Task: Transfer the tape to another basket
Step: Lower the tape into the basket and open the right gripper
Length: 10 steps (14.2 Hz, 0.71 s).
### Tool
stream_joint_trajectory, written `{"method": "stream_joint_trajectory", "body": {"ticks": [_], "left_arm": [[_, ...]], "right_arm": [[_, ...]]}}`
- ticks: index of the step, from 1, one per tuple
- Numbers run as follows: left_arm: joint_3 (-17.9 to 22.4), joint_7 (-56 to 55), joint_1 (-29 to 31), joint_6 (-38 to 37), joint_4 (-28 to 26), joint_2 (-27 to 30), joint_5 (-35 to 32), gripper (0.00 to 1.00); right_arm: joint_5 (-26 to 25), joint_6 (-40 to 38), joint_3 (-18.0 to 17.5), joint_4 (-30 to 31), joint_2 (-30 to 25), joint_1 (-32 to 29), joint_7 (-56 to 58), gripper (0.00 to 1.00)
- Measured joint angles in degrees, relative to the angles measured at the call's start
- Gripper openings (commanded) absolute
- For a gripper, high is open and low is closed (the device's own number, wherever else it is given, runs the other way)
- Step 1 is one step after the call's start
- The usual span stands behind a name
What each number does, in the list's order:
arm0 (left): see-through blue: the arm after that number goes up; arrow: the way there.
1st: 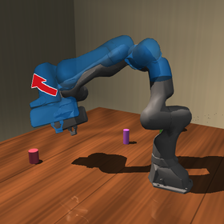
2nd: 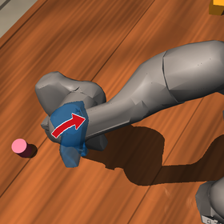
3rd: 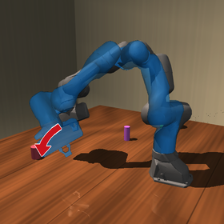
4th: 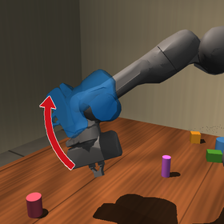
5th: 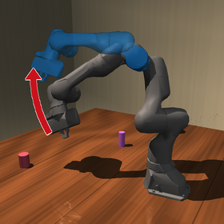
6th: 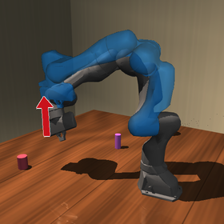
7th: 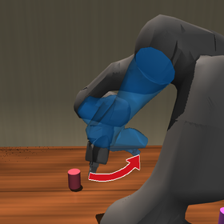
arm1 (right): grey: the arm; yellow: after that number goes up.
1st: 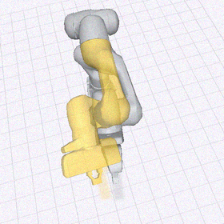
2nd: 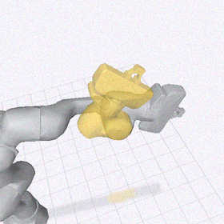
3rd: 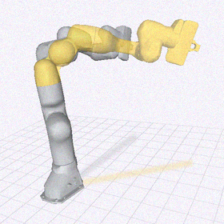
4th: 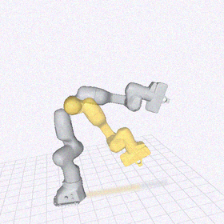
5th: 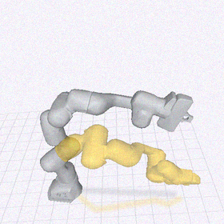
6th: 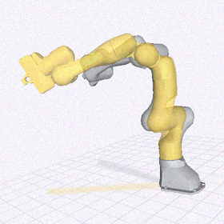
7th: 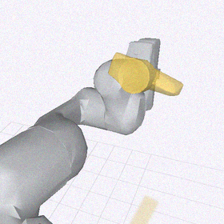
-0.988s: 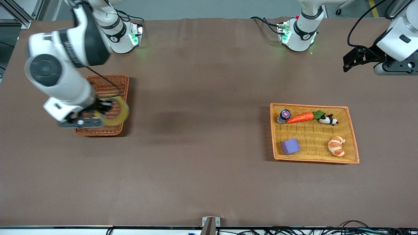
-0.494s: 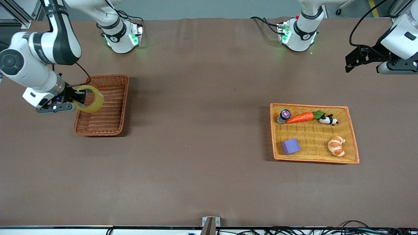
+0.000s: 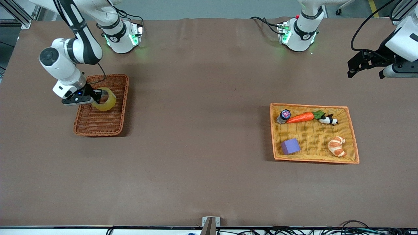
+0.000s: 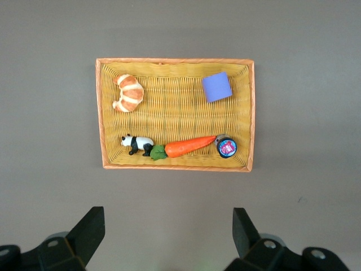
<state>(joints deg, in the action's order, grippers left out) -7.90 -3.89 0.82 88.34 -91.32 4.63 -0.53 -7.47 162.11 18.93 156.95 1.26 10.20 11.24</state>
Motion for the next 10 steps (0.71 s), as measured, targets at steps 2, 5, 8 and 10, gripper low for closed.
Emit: {"method": "stream_joint_trajectory", "body": {"ticks": [2, 5, 8, 10], "left_arm": [[0.0, 0.0, 0.0, 0.1, 0.0, 0.0, 0.0, 1.00], [-0.1, 0.0, 0.0, 0.1, -0.4, 0.0, 0.0, 1.00], [-0.6, 0.0, -0.2, 0.1, -1.5, 0.0, 0.0, 1.00], [-1.5, 0.0, -0.3, 0.1, -1.6, 0.0, 0.0, 1.00]], "right_arm": [[0.0, 2.1, 0.0, -0.1, 2.9, 0.1, 0.0, 0.16], [0.0, 2.3, -0.1, -0.4, 4.6, 0.3, 0.0, 1.00], [0.0, 2.1, -0.3, -1.1, 4.5, 1.0, -0.1, 1.00], [0.0, -3.4, -0.4, -3.8, 2.3, 1.5, -0.5, 1.00]]}}
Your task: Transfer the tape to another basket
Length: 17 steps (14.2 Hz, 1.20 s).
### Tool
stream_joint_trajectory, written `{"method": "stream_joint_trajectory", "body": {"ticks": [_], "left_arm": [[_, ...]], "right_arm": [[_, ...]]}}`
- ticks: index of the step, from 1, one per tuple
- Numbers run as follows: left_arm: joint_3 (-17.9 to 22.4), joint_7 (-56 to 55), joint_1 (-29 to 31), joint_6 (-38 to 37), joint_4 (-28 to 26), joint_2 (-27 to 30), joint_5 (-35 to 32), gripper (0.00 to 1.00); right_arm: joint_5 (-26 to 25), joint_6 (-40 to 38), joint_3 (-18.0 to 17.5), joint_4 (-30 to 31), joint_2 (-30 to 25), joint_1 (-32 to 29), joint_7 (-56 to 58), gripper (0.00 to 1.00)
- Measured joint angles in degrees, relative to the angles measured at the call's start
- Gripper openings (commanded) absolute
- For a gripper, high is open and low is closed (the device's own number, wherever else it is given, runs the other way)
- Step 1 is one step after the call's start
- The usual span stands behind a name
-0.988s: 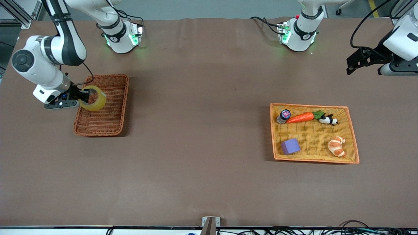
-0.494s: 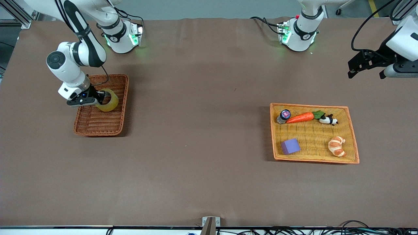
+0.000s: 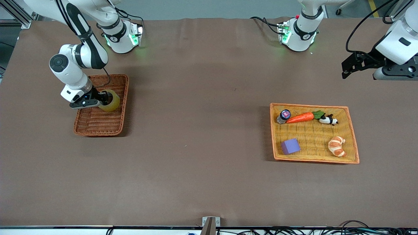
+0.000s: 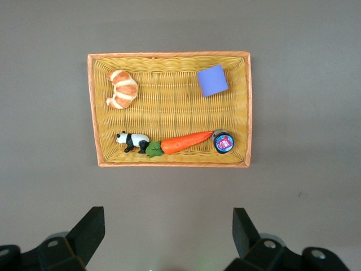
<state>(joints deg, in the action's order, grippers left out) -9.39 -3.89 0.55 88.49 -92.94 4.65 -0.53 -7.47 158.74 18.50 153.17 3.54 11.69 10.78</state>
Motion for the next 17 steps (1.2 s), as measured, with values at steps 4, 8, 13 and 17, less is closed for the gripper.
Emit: {"method": "stream_joint_trajectory", "body": {"ticks": [4, 8, 13, 17], "left_arm": [[-0.4, 0.0, -0.1, 0.0, 0.0, 0.1, 0.0, 1.00], [-0.3, 0.0, 0.0, 0.0, 0.0, 0.2, 0.0, 1.00], [-0.2, 0.0, 0.1, 0.2, 0.2, 0.4, 0.0, 1.00], [0.0, 0.0, 0.1, 0.2, 0.7, 0.5, 0.0, 1.00]], "right_arm": [[0.2, -30.2, 0.0, -17.4, -9.3, -0.1, -0.1, 1.00], [3.4, -46.4, -4.8, -35.5, -10.8, -4.1, -1.8, 1.00], [3.8, -51.4, -13.2, -47.5, -9.6, -11.2, -6.9, 1.00], [5.3, -59.5, -15.1, -58.0, -7.3, -14.2, -8.7, 1.00]]}}
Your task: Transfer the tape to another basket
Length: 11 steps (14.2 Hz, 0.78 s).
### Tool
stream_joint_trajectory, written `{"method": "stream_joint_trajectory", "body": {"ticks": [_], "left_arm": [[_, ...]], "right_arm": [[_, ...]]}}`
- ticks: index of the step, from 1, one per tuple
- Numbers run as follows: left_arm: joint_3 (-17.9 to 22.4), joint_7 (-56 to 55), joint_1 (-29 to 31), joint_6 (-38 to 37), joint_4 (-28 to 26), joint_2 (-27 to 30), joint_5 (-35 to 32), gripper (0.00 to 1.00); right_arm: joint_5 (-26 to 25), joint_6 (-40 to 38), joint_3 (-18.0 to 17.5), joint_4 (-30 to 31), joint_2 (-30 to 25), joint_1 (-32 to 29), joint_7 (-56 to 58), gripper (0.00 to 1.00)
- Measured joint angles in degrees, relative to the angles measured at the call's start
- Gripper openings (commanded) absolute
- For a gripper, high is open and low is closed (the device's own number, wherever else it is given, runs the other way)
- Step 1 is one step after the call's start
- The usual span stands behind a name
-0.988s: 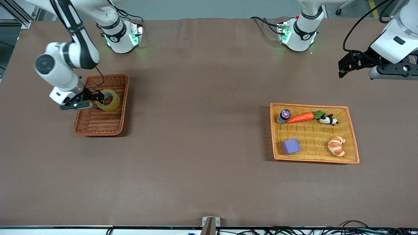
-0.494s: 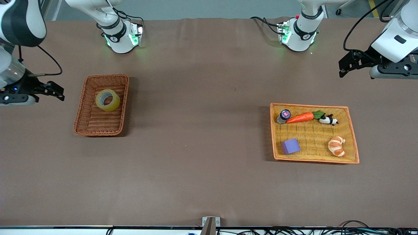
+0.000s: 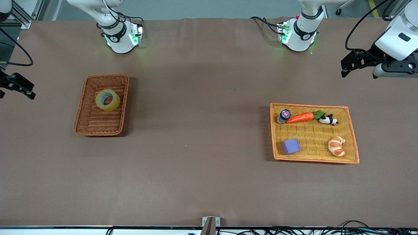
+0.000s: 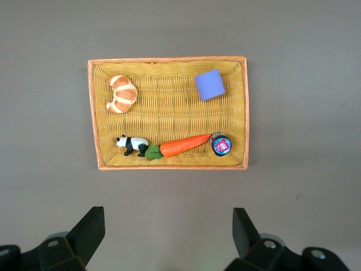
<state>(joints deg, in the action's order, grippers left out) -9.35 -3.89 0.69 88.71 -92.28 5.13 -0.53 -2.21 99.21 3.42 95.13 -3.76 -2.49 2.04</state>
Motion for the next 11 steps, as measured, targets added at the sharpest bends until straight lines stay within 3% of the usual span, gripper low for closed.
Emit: {"method": "stream_joint_trajectory", "body": {"ticks": [4, 7, 11], "left_arm": [[0.3, 0.0, 0.1, 0.0, 0.3, 0.0, 0.0, 1.00], [0.4, 0.0, 0.2, 0.0, 0.7, 0.0, 0.0, 1.00], [0.7, 0.0, 0.2, 0.0, 0.8, 0.0, 0.0, 1.00]], "right_arm": [[2.1, -10.2, 0.3, -5.8, 0.9, 0.0, -5.3, 1.00], [5.1, -11.2, 3.2, -6.6, 1.9, 0.0, -5.7, 1.00], [3.8, -11.2, 2.0, -7.9, 3.2, 0.4, -5.7, 1.00]]}}
